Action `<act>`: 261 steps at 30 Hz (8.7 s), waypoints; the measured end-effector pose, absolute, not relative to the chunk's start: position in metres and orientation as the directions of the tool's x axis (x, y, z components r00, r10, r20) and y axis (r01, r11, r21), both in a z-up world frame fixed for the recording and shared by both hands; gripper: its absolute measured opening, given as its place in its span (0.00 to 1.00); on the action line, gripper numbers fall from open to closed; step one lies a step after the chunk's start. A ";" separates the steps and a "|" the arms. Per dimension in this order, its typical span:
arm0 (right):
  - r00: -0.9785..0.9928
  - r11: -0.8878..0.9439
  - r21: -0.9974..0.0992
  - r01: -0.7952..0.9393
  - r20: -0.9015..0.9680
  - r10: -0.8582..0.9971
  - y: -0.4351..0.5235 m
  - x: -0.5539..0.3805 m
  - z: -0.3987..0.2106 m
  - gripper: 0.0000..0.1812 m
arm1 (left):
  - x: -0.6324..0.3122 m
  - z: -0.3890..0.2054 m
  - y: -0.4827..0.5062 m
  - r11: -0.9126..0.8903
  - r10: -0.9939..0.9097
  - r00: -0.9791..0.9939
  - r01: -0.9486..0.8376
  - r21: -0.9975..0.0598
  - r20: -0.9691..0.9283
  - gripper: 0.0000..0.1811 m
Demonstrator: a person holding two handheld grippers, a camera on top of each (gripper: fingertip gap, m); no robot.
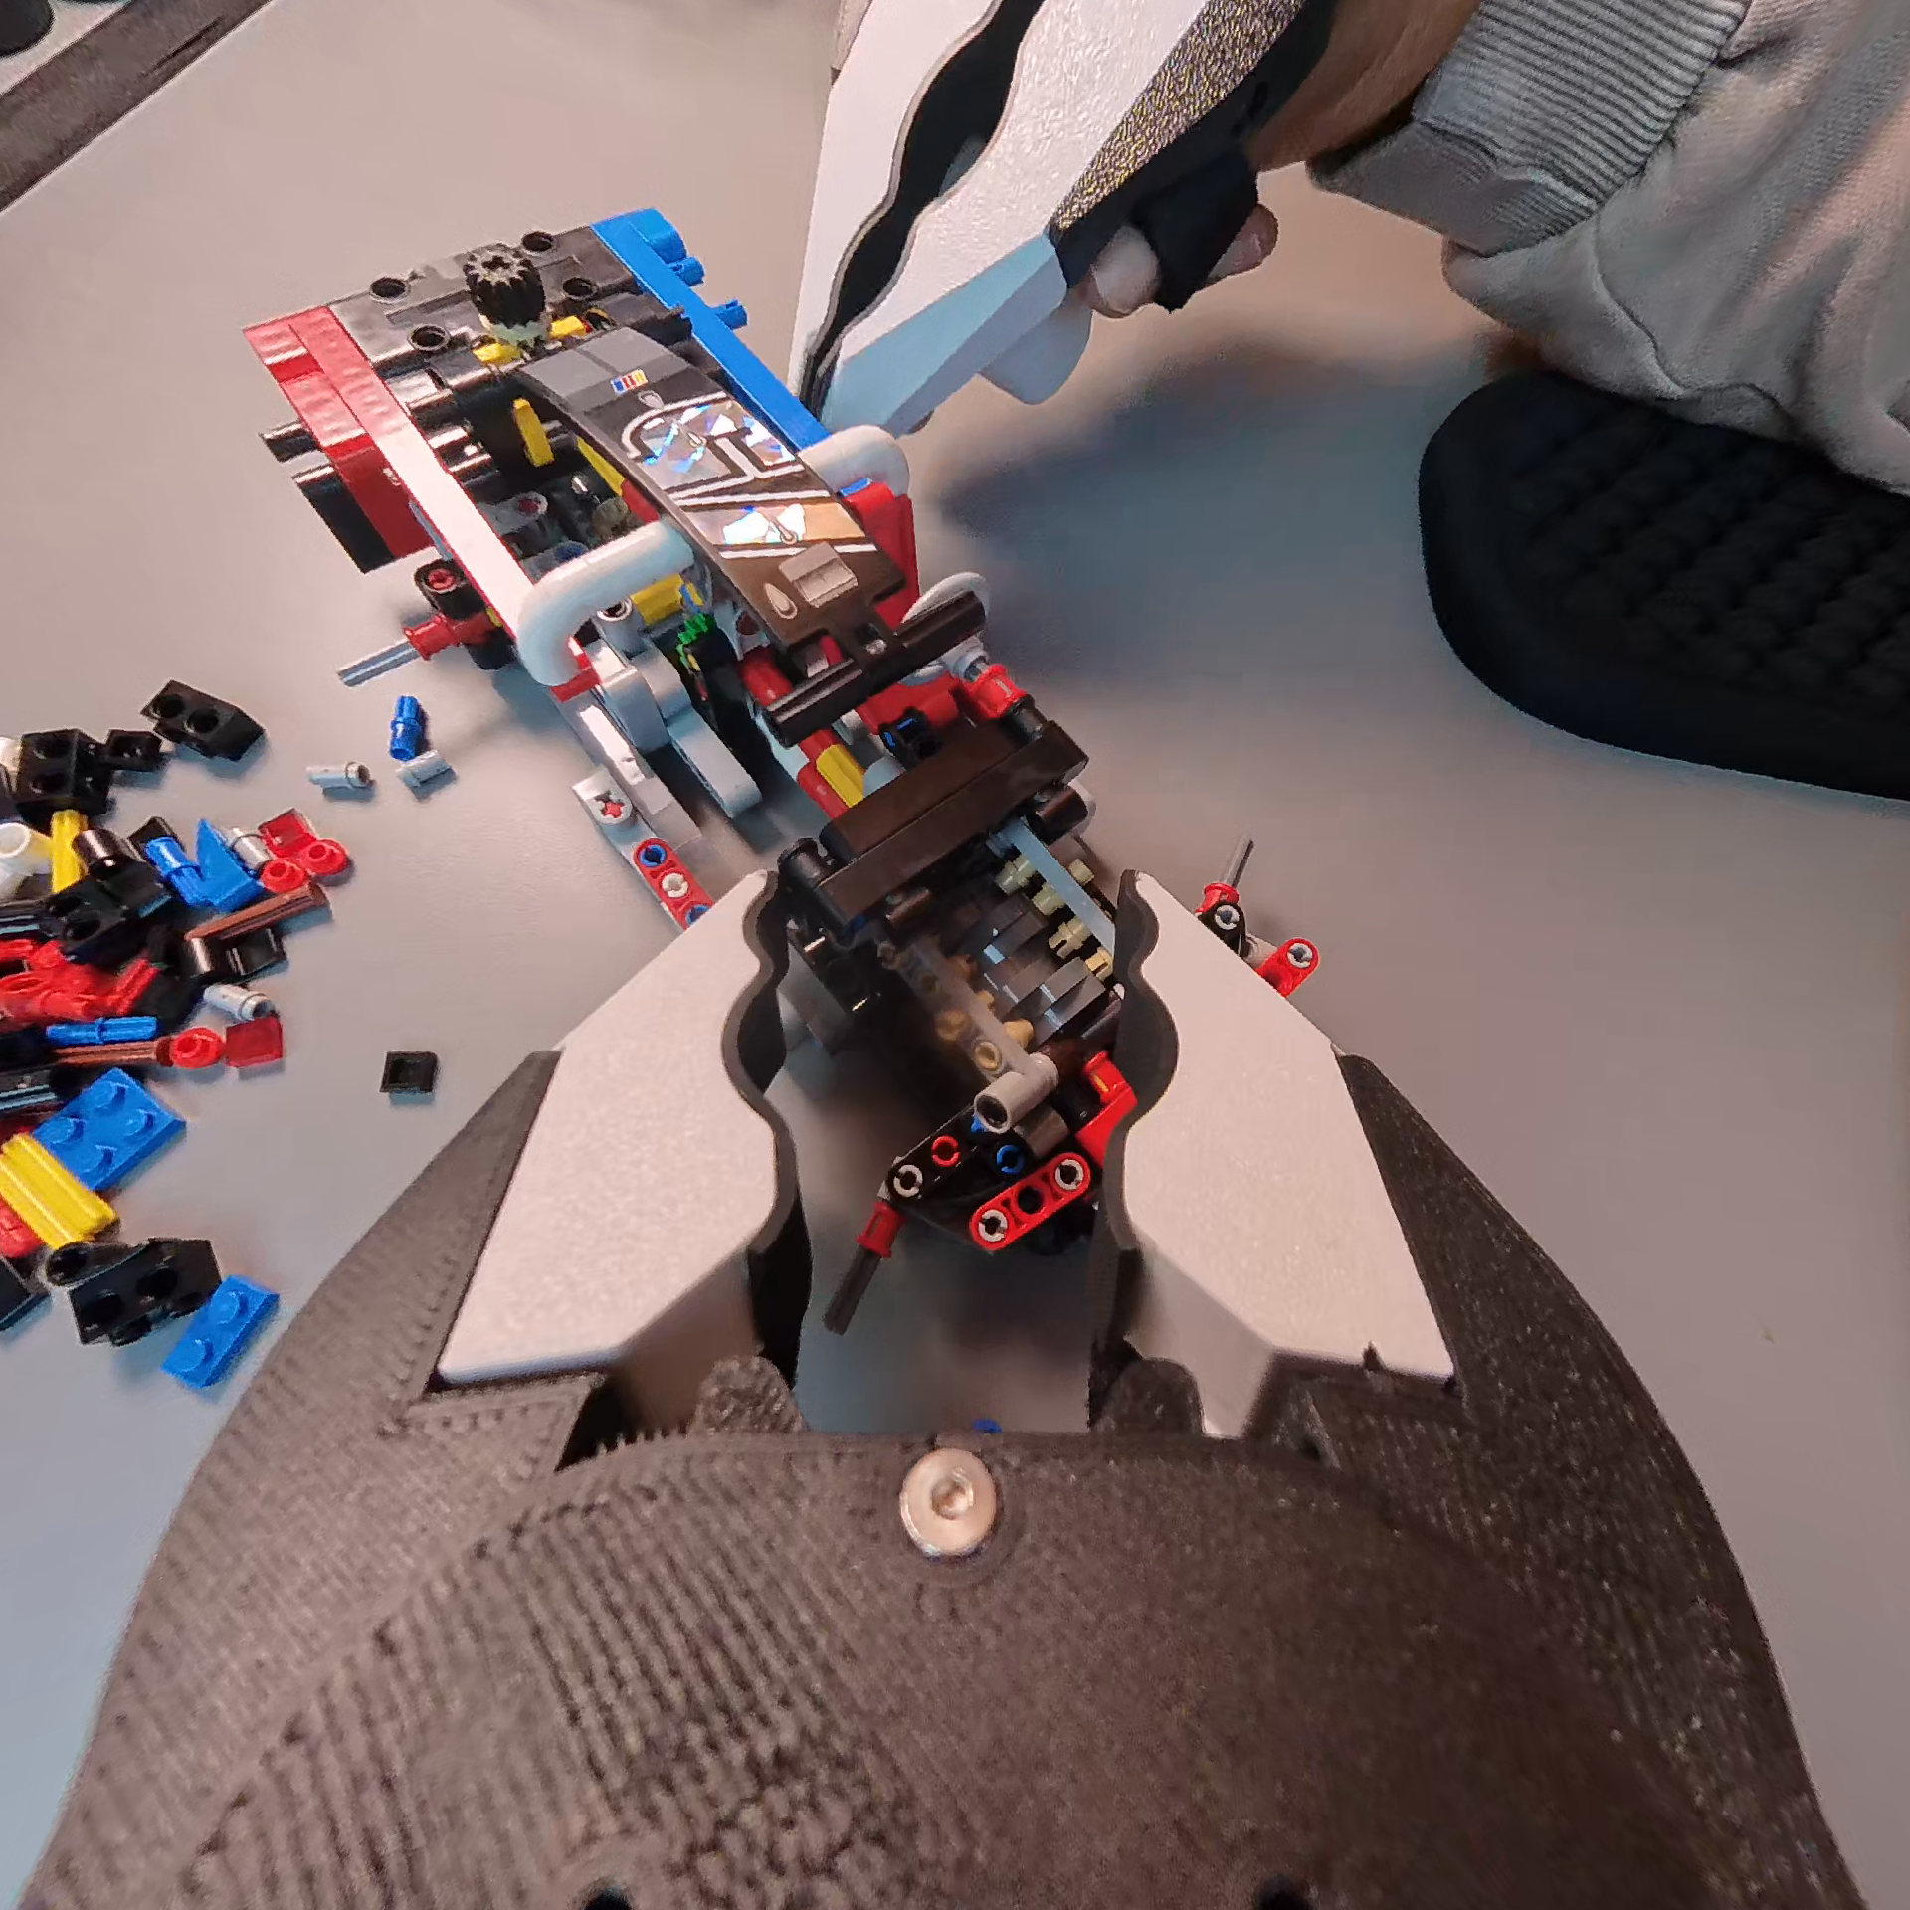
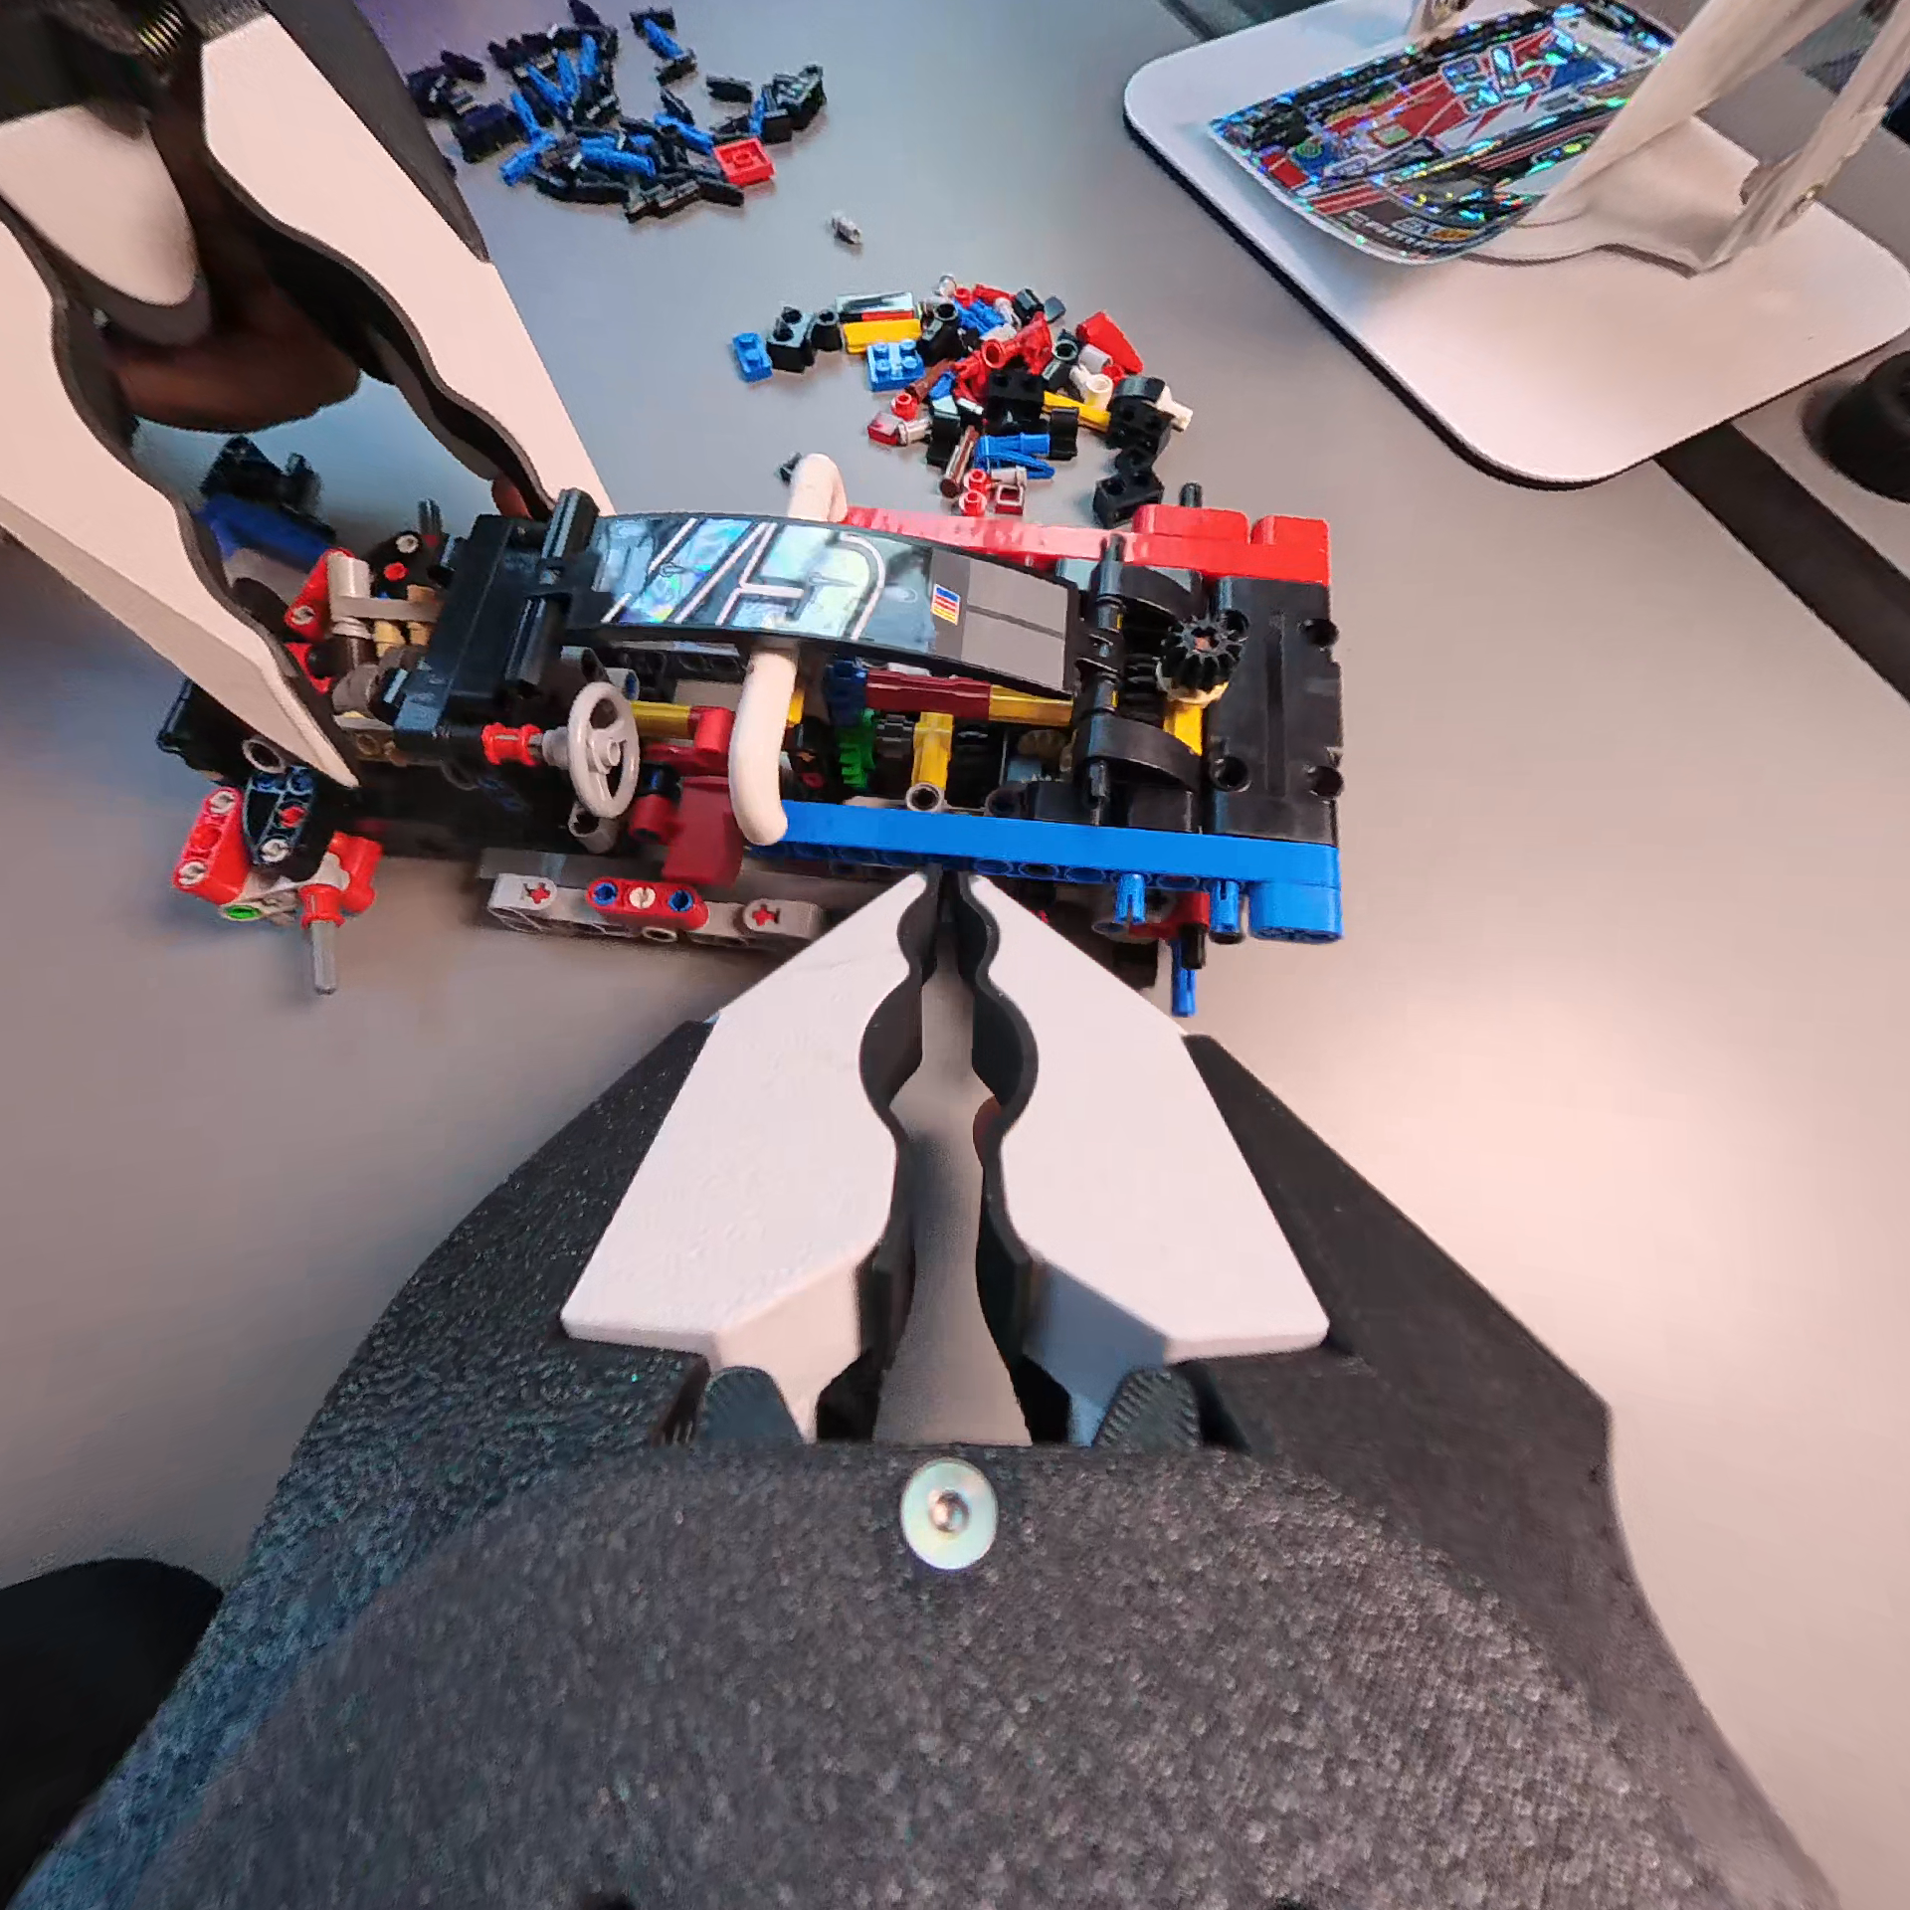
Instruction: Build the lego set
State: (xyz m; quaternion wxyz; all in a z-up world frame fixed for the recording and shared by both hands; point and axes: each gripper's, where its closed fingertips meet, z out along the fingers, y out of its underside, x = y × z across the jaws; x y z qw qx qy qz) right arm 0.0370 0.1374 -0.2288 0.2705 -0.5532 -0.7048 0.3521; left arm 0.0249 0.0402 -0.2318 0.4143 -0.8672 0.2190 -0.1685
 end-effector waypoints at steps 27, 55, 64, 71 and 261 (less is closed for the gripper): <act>-0.307 0.212 -0.820 0.532 0.047 0.951 0.147 0.009 -0.183 0.02 | 0.019 -0.232 0.037 -0.555 -0.538 0.832 -0.228 -0.800 0.136 0.34; -0.272 0.135 -0.795 0.591 -0.039 0.961 0.171 0.047 -0.205 0.25 | 0.021 -0.232 0.030 -0.533 -0.581 0.799 -0.229 -0.814 0.156 0.34; -0.287 0.086 -0.817 0.570 -0.100 0.953 0.165 0.057 -0.224 0.31 | 0.036 -0.229 0.026 -0.451 -0.692 0.710 -0.284 -0.846 0.130 0.38; -0.197 0.031 -0.817 0.576 -0.102 0.975 0.169 0.067 -0.223 0.22 | 0.040 -0.220 0.026 -0.493 -0.597 0.799 -0.298 -0.818 0.069 0.47; -0.188 0.137 -0.765 0.629 0.022 0.982 0.137 0.101 -0.205 0.41 | -0.006 -0.226 0.047 -0.294 -0.715 0.678 -0.511 -0.807 -0.169 0.32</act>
